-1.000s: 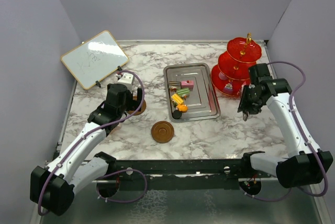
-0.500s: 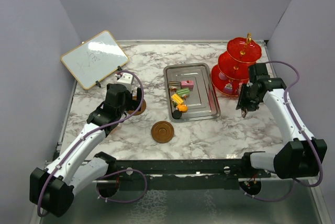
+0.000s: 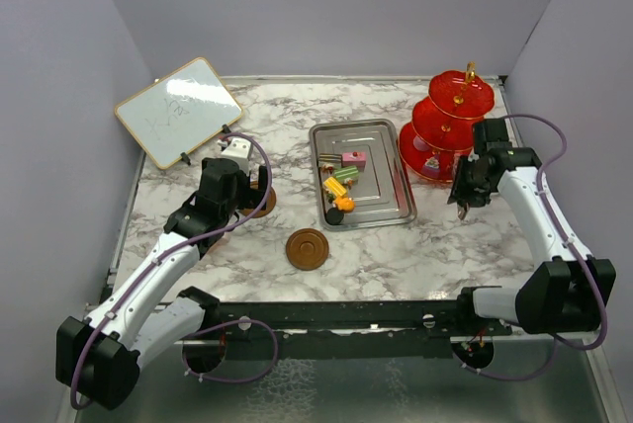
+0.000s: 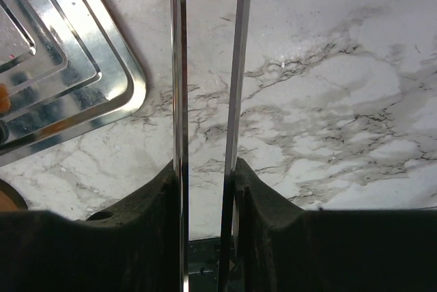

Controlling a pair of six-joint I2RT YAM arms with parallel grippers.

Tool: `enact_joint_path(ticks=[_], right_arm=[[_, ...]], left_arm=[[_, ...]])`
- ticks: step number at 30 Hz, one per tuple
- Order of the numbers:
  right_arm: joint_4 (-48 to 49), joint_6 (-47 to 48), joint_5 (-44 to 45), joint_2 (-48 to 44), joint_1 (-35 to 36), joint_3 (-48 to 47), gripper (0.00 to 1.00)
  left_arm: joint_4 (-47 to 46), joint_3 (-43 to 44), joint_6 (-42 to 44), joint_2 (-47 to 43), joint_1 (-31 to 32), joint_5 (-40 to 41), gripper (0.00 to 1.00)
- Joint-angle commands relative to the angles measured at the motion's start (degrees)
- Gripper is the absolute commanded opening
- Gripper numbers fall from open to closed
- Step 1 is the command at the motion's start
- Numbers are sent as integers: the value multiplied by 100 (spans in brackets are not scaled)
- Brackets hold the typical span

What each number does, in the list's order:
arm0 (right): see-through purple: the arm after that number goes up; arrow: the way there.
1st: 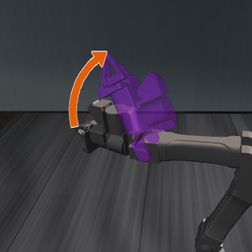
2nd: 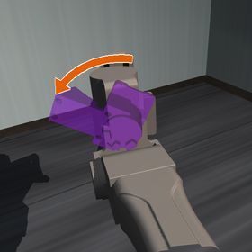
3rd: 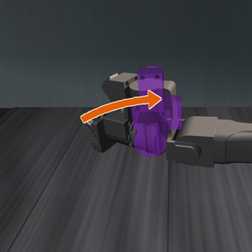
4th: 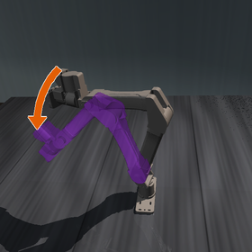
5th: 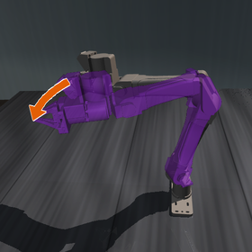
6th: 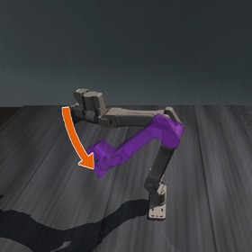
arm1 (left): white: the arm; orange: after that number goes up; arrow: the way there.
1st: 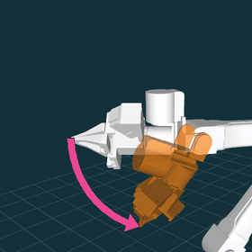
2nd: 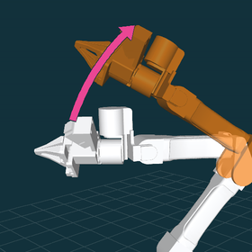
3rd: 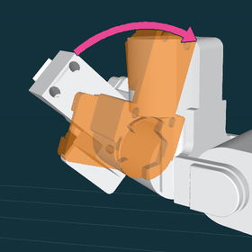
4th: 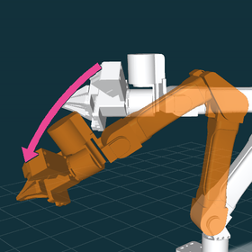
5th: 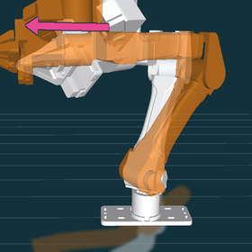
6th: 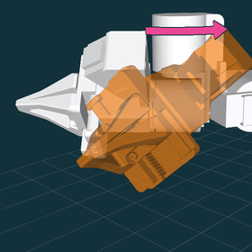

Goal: Serve the afternoon tea
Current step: Place the desert on the desert table.

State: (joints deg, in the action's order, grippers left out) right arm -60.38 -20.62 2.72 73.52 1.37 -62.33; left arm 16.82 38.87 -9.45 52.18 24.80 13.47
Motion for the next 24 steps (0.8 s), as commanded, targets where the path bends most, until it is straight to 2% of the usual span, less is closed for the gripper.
enact_joint_path(ticks=[1, 24], right_arm=[[388, -27, 33, -126, -40, 34, 27], [477, 59, 282, -281, -49, -64, 27]], left_arm=[[-22, 132, 14, -50, -34, 103, 99], [-54, 52, -5, -302, -36, 528, 99]])
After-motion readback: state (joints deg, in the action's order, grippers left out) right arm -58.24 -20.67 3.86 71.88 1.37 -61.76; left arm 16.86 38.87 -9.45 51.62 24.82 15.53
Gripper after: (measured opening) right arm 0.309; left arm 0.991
